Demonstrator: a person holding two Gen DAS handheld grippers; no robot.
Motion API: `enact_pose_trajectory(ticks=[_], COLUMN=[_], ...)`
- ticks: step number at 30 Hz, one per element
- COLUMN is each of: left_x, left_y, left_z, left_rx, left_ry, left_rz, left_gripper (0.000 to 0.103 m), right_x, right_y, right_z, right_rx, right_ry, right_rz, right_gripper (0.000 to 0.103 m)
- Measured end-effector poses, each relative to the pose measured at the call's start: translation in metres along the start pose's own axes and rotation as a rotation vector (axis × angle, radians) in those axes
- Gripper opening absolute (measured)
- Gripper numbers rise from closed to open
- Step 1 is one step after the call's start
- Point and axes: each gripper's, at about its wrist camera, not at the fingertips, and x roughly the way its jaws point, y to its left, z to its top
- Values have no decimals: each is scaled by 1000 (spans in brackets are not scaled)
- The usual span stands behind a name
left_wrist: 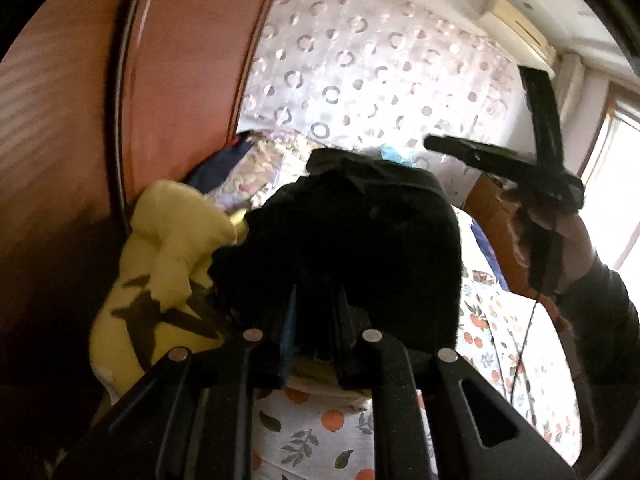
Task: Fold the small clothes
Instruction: 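Carry the shirt with both grippers onto the stack of folded clothes, then open both grippers and withdraw from the clothes stack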
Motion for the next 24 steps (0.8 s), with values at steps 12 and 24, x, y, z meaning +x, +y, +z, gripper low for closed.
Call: enact_pose_trajectory(ticks=[12, 24], left_x=[-11, -55], left_y=[-62, -140], left_z=[20, -3], left_rx=[191, 291], left_ry=[-28, -108], left_rz=[-59, -122], left_gripper=[45, 81], right_x=[-125, -235], right_y=[10, 54], right_z=[-87, -140], right_rx=[189, 360], right_ry=[-29, -125], right_rz=[-57, -162], right_gripper=[52, 79])
